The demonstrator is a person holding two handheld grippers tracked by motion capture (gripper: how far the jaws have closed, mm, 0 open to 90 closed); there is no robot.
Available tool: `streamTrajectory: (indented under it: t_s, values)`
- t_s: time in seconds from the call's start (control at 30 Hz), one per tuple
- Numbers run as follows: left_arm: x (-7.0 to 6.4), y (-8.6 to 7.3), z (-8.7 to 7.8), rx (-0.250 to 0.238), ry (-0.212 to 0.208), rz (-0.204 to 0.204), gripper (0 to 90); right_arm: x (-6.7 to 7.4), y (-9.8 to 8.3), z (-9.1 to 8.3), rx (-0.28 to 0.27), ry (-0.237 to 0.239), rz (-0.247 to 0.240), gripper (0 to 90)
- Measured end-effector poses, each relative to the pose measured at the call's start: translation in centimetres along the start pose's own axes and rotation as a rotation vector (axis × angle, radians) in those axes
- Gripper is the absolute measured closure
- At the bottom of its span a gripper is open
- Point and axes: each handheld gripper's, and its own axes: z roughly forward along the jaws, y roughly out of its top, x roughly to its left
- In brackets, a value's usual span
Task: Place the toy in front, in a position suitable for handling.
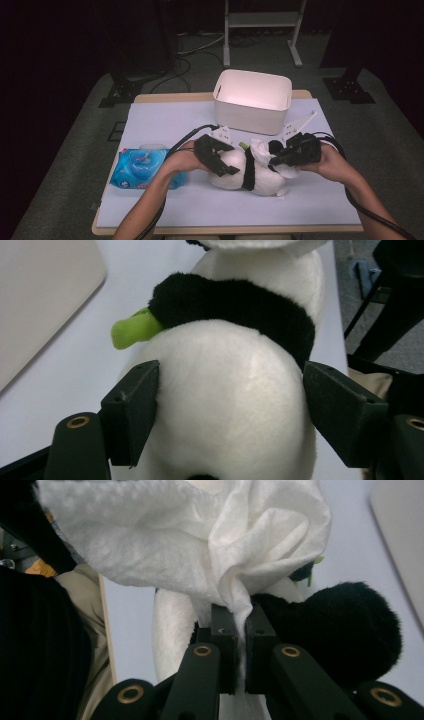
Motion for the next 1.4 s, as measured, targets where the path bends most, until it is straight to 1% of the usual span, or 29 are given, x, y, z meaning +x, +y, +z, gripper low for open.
streamTrajectory:
  t_s: [0.03,0.07,0.1,0.17,0.2,0.23,0.3,0.33,0.37,0.43,0.47,0.5,0.53,0.57,0.6,0.67,0.7,0.77,0.87,0.9,0.93,1.03,1.1,1.2,1.27,1.3,1.4]
  values:
    - [0.0,0.0,0.0,0.000,0.000,0.000,24.5,0.0,0.0,0.0,0.000,0.000,0.000,85.6]
    - [-0.1,0.2,-0.3,-0.007,-0.008,-0.001,24.8,0.3,-0.2,0.0,-0.003,0.006,-0.011,85.6]
    - [-0.1,0.2,-0.4,-0.014,-0.010,-0.002,25.1,0.5,-0.3,0.0,-0.001,0.012,-0.011,85.5]
    - [-0.2,0.4,-0.7,-0.022,-0.015,-0.007,25.4,0.8,-0.5,0.0,0.002,0.011,-0.017,85.5]
    - [-0.1,0.4,-1.0,-0.026,-0.018,0.000,25.4,0.9,-0.6,-0.1,0.003,0.019,-0.018,85.5]
    - [-0.1,0.4,-1.0,-0.026,-0.018,0.000,25.8,0.9,-0.6,-0.1,0.003,0.019,-0.018,85.5]
    - [-0.2,0.5,-1.2,-0.025,-0.004,-0.001,26.5,1.3,-0.8,-0.1,0.006,0.027,-0.028,85.4]
    - [-0.2,0.4,-1.1,-0.026,-0.009,-0.003,26.7,1.4,-0.9,-0.1,0.003,0.029,-0.027,85.4]
    - [-0.2,0.1,-1.0,-0.024,-0.028,-0.009,28.7,1.5,-0.9,-0.1,0.004,0.029,-0.022,85.4]
    - [-0.2,-0.2,-0.7,-0.029,-0.047,-0.024,29.9,1.8,-0.7,-0.2,0.007,0.025,-0.038,85.3]
    - [-0.3,-0.4,-0.5,-0.024,-0.053,-0.028,30.1,2.0,-0.5,-0.3,0.006,0.017,-0.044,85.3]
    - [-0.3,-0.6,-0.4,-0.027,-0.053,-0.031,30.1,2.1,-0.3,-0.5,0.005,0.023,-0.042,85.3]
    - [-0.3,-0.6,-0.4,-0.027,-0.053,-0.031,29.8,2.1,-0.3,-0.5,0.005,0.023,-0.042,85.3]
    - [-0.3,-0.7,-0.5,-0.029,-0.051,-0.037,29.8,2.1,0.2,-0.7,0.008,0.009,-0.054,85.4]
    - [-0.3,-1.0,-0.5,-0.027,-0.057,-0.037,29.9,2.0,0.5,-0.7,0.008,0.006,-0.056,85.3]
    - [-0.4,-1.1,-0.6,-0.027,-0.060,-0.037,30.0,2.0,0.7,-0.8,0.007,0.003,-0.053,85.3]
    - [-0.6,-1.4,-0.6,-0.034,-0.067,-0.043,30.0,1.6,1.2,-1.1,0.004,-0.015,-0.056,85.3]
    - [-0.7,-1.5,-0.6,-0.035,-0.070,-0.040,30.0,1.2,1.6,-1.3,-0.007,-0.023,-0.052,85.3]
    - [-0.9,-1.5,-0.6,-0.035,-0.075,-0.041,29.6,1.0,1.7,-1.2,0.005,-0.030,-0.042,85.3]
    - [-0.9,-1.5,-0.7,-0.030,-0.077,-0.034,29.6,1.1,1.6,-1.1,0.005,-0.021,-0.037,85.3]
    - [-0.9,-1.4,-0.7,-0.028,-0.077,-0.035,29.6,1.1,1.5,-0.8,0.014,-0.020,-0.043,85.4]
    - [-0.8,-1.0,-0.8,-0.017,-0.087,-0.034,29.7,1.4,1.3,-0.4,0.023,-0.011,-0.039,85.3]
    - [-0.7,-0.6,-0.9,-0.004,-0.094,-0.030,29.6,1.9,0.9,0.2,0.026,0.013,-0.049,85.4]
    - [-0.5,0.2,-1.1,-0.004,-0.102,-0.027,29.8,2.2,0.5,0.2,0.013,0.027,-0.049,85.3]
    - [-0.3,0.7,-1.1,-0.008,-0.103,-0.031,29.9,2.4,0.3,0.2,0.010,0.035,-0.057,85.3]
    - [-0.3,0.7,-1.1,-0.008,-0.103,-0.031,30.1,2.6,0.2,0.2,0.010,0.037,-0.054,85.3]
    - [0.4,1.3,-0.8,-0.003,-0.109,-0.042,31.4,2.9,0.0,0.2,0.006,0.042,-0.069,85.3]
